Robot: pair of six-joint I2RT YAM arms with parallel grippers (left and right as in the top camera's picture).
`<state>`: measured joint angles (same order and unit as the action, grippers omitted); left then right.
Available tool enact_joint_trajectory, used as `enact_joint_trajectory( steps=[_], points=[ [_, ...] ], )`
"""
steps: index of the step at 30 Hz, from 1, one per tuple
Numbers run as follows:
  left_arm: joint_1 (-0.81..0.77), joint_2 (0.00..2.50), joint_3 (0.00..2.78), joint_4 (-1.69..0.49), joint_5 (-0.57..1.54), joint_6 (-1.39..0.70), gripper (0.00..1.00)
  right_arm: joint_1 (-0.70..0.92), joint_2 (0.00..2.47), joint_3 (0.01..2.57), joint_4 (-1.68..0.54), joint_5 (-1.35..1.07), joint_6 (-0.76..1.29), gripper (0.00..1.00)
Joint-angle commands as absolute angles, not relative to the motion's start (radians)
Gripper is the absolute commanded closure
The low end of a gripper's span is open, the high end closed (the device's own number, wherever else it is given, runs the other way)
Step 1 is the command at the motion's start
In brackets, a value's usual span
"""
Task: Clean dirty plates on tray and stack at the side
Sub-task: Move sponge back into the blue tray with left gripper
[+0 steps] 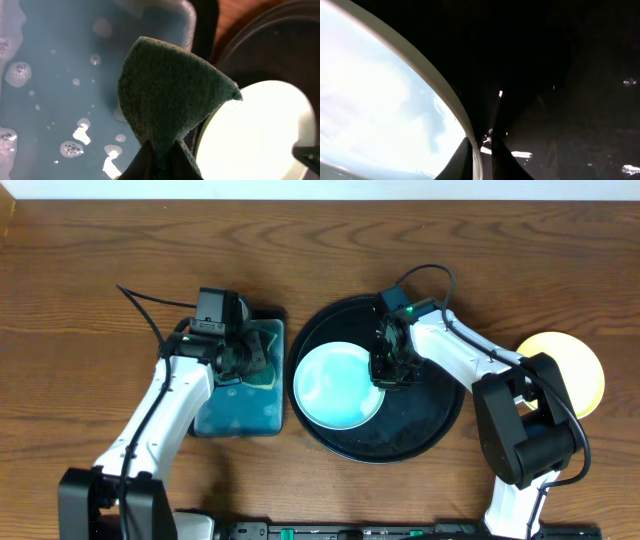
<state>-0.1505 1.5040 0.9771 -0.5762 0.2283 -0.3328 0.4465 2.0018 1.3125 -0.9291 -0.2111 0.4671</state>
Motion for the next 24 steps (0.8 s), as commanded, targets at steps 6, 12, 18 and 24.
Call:
enact_joint_trajectory(
  steps=[6, 12, 18, 24],
  points=[
    [-0.144, 1.596, 0.958, -0.579, 0.166, -0.307, 0.91, 0.427, 2.022, 1.293, -0.935, -0.133, 0.458, 0.99],
    [-0.144, 1.657, 0.958, -0.565, 0.164, -0.307, 0.91, 0.427, 2.022, 1.293, -0.930, -0.160, 0.428, 0.99],
    [-0.144, 1.717, 0.958, -0.559, 0.164, -0.307, 0.91, 0.427, 2.022, 1.293, -0.931, -0.162, 0.428, 0.99],
    [-0.144, 1.787, 0.958, -0.546, 0.163, -0.307, 0.91, 0.427, 2.022, 1.293, -0.931, -0.162, 0.428, 0.99]
  ],
)
